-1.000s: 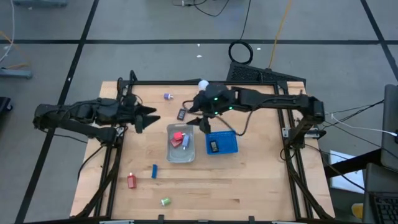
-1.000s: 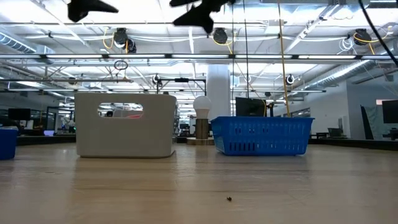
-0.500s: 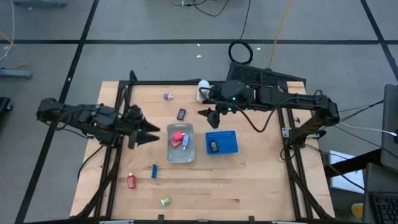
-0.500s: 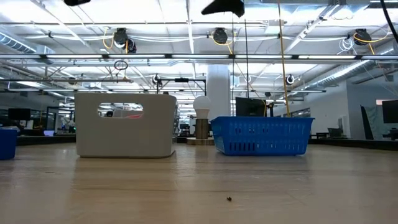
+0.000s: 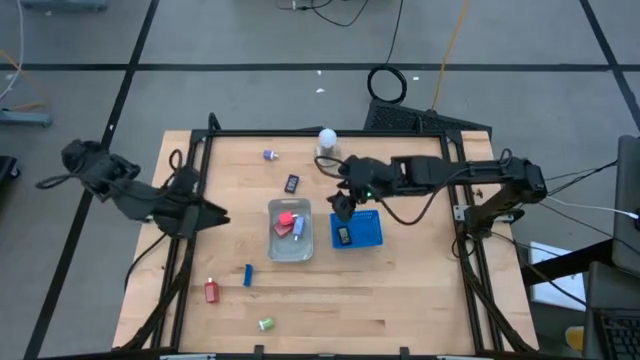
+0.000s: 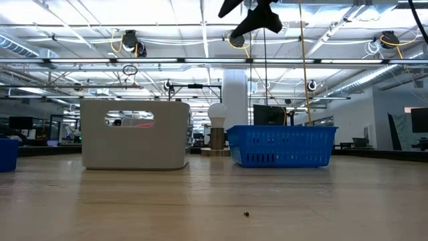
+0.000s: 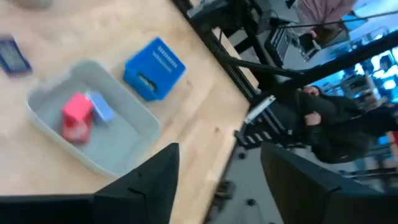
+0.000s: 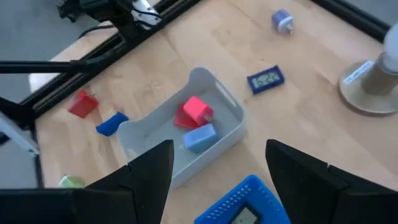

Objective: Pick & Place Office items
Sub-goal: Put the bottom blue digital clock into the blue bin

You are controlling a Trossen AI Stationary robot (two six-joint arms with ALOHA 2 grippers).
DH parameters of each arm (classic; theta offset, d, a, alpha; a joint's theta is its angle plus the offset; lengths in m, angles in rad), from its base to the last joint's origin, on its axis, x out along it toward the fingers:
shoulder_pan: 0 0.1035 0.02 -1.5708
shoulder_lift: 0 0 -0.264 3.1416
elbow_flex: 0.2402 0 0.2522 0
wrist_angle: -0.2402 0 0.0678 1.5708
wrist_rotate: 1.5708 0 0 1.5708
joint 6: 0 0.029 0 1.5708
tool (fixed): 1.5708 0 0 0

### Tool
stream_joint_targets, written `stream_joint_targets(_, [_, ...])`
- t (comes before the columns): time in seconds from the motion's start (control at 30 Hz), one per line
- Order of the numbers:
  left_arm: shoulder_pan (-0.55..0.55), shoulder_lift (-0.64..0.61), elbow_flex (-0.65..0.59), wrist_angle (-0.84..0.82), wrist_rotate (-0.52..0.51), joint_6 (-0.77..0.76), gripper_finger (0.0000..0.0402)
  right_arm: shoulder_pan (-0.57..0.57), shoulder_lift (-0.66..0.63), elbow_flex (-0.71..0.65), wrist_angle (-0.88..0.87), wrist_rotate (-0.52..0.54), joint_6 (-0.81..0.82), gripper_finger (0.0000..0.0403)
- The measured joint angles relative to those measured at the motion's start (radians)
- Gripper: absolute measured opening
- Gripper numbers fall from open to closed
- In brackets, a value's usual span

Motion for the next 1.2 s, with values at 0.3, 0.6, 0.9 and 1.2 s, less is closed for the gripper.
stream_joint_targets(0.3, [-0.127,0.150,0.016,-0.025,0.042,-0.350,0.0220,0.070,-0.001,-0.115,0.120,-0.002,-0.014,0.0249])
stream_joint_targets(0.6, [-0.243,0.273,0.016,-0.117,0.041,-0.772,0.0251,0.112,-0.001,-0.120,0.047,-0.030,-0.132,0.0249])
stream_joint_targets(0.9, [-0.344,0.381,0.016,-0.172,0.126,-1.127,0.0277,0.124,-0.055,-0.122,0.009,-0.001,-0.231,0.0249])
stream_joint_targets(1.2, [-0.304,0.485,0.016,-0.159,0.208,-1.159,0.0280,0.122,-0.154,-0.122,0.002,0.028,-0.278,0.0249])
